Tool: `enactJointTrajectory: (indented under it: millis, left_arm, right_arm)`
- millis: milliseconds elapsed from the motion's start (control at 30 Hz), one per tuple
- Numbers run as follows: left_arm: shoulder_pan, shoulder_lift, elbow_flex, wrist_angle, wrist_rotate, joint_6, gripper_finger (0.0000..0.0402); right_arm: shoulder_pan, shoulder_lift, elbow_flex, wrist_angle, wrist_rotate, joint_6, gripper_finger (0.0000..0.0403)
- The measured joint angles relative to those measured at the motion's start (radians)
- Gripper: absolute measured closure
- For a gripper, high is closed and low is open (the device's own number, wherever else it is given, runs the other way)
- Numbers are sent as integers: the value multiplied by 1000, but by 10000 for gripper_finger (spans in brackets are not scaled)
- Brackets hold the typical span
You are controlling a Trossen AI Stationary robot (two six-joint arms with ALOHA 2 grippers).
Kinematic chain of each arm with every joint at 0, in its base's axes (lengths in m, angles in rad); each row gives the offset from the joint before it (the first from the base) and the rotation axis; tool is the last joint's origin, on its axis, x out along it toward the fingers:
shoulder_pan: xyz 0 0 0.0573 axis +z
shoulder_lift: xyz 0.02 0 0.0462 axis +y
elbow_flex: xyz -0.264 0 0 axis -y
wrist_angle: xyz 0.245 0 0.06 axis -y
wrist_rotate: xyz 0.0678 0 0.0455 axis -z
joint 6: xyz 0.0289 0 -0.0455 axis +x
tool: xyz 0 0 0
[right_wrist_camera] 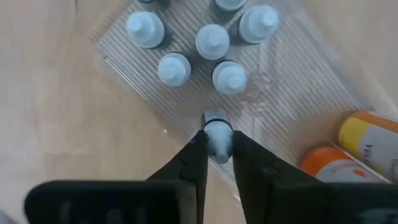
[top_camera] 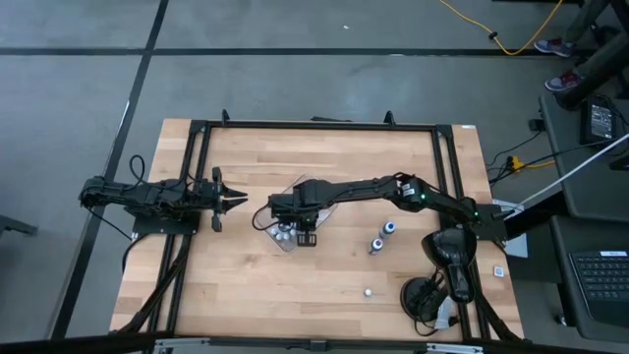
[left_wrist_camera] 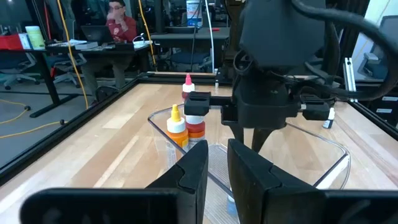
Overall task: Pick & Place food coloring
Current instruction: Put the small white food coloring bottle into the transparent bin
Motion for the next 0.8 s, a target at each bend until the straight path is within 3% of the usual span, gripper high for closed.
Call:
enactJointTrajectory:
  millis: [800]
  left_arm:
    - [0, 0, 0, 0, 0, 0, 345]
  right_arm:
    - [0, 0, 19, -18, -7, -3, 316]
